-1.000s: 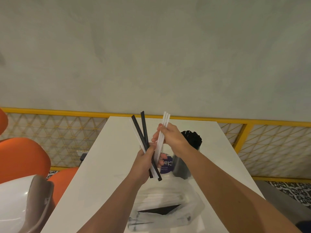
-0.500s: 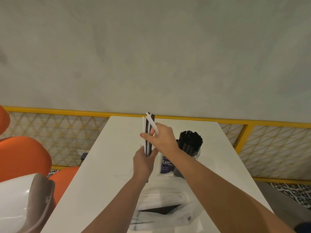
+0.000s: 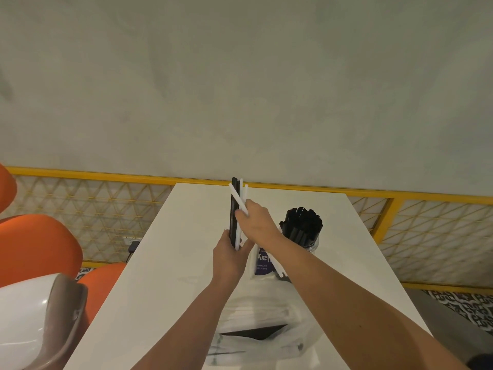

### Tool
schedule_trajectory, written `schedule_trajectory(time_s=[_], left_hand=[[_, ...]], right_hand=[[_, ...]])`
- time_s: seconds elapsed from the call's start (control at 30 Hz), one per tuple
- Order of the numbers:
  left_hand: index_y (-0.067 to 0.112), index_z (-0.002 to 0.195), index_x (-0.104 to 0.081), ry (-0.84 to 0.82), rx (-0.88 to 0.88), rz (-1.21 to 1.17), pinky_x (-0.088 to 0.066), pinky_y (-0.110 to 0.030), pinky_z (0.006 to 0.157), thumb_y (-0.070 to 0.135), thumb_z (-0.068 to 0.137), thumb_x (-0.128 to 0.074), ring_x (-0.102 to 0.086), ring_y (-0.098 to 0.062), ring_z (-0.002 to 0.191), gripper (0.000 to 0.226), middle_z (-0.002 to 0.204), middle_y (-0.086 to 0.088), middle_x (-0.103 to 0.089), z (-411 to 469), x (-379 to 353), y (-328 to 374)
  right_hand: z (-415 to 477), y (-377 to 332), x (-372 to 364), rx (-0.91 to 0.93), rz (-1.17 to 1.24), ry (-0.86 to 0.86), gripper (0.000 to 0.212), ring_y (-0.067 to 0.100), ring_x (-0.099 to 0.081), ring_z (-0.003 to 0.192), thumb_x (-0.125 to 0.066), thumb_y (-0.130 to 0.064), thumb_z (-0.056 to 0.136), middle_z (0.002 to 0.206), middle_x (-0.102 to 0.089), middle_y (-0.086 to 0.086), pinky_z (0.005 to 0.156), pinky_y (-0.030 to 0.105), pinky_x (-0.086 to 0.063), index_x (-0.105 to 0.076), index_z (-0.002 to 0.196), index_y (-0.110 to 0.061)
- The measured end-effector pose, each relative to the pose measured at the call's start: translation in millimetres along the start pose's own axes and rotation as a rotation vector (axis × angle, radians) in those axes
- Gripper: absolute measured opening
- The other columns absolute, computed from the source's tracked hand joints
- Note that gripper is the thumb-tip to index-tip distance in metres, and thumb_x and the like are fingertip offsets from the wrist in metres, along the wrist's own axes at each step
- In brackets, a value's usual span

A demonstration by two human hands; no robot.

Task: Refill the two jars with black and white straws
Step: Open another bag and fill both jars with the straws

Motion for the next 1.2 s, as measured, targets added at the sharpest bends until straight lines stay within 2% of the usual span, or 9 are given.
schedule_trajectory(time_s=[0.1,0.23,0.33,0.47,0.8,0.9,1.07,1.1,1.2], left_hand=[[0.015,0.080,-0.048,-0.032,-0.034,-0.009,-0.033,-0.010,0.042,0.035,0.081,-0.069,-0.039,-0.008,0.051,0.029,0.062,0.007,-0.043,1,2,3],[0.017,0.073,-0.049,-0.064,0.033,-0.078,-0.033,-0.018,0.049,0.037,0.077,-0.073,-0.039,-0.009,0.050,0.032,0.060,0.007,-0.043,3,9,-9],[0.016,0.069,-0.041,-0.046,0.088,-0.098,-0.032,-0.025,0.049,0.027,0.075,-0.076,-0.033,-0.014,0.048,0.037,0.060,0.001,-0.038,8,18,-20],[0.016,0.072,-0.043,-0.008,0.128,-0.067,-0.032,-0.028,0.050,0.011,0.078,-0.070,-0.033,-0.016,0.048,0.028,0.061,0.000,-0.039,14,26,-29],[0.016,0.075,-0.045,-0.007,0.149,-0.110,-0.031,-0.029,0.050,0.003,0.081,-0.062,-0.033,-0.018,0.048,0.022,0.061,-0.001,-0.039,22,29,-38],[0.015,0.075,-0.045,-0.012,0.151,-0.114,-0.032,-0.029,0.050,0.003,0.081,-0.062,-0.033,-0.018,0.048,0.021,0.060,-0.001,-0.039,23,28,-40],[0.014,0.076,-0.046,-0.019,0.147,-0.117,-0.033,-0.029,0.051,0.004,0.081,-0.062,-0.033,-0.018,0.049,0.019,0.060,-0.001,-0.039,24,25,-40],[0.014,0.076,-0.046,-0.021,0.145,-0.119,-0.033,-0.030,0.052,0.004,0.081,-0.062,-0.033,-0.018,0.049,0.019,0.061,-0.001,-0.039,25,24,-40],[0.016,0.076,-0.046,-0.018,0.139,-0.122,-0.033,-0.030,0.053,0.006,0.081,-0.062,-0.034,-0.018,0.050,0.019,0.061,-0.001,-0.040,26,24,-39]], right_hand=[[6,7,10,-0.066,0.162,0.058,0.028,0.010,-0.044,0.061,-0.034,-0.021,0.100,0.087,-0.051,0.009,0.056,0.023,-0.040,-0.045,0.115,0.001],[15,21,30,-0.166,0.599,0.180,0.022,0.014,-0.054,0.068,-0.032,-0.019,0.102,0.072,-0.053,0.003,0.083,0.040,-0.051,-0.044,0.113,-0.004],[20,28,43,-0.161,0.793,0.255,0.011,0.016,-0.058,0.061,-0.032,-0.017,0.102,0.069,-0.052,0.005,0.072,0.033,-0.055,-0.042,0.105,-0.012],[26,36,44,-0.142,0.719,0.318,0.013,0.013,-0.049,0.055,-0.034,-0.021,0.102,0.068,-0.046,0.003,0.052,0.016,-0.049,-0.043,0.106,-0.013],[54,29,48,-0.013,0.711,0.426,0.012,0.012,-0.047,0.055,-0.032,-0.022,0.102,0.066,-0.044,0.002,0.047,0.005,-0.043,-0.040,0.103,-0.014],[55,31,44,0.037,0.671,0.473,0.012,0.010,-0.050,0.060,-0.031,-0.023,0.102,0.066,-0.048,0.000,0.055,0.007,-0.044,-0.040,0.105,-0.016],[50,45,14,0.072,0.522,0.396,0.016,0.004,-0.060,0.078,-0.031,-0.027,0.101,0.072,-0.059,-0.003,0.085,0.008,-0.041,-0.038,0.115,-0.021],[50,51,6,0.044,0.477,0.367,0.021,0.008,-0.060,0.086,-0.032,-0.028,0.101,0.079,-0.060,-0.003,0.091,0.014,-0.042,-0.042,0.116,-0.016],[53,66,-12,-0.018,0.182,0.295,0.035,0.028,-0.056,0.110,-0.034,-0.033,0.100,0.102,-0.060,0.003,0.106,0.046,-0.038,-0.049,0.118,-0.007]])
Point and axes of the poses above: each hand's wrist, its own z-axis towards the middle knuckle, its own x-axis out of the back of the hand, y = z × x, the point moved 8 cm from there along z, towards the middle knuckle
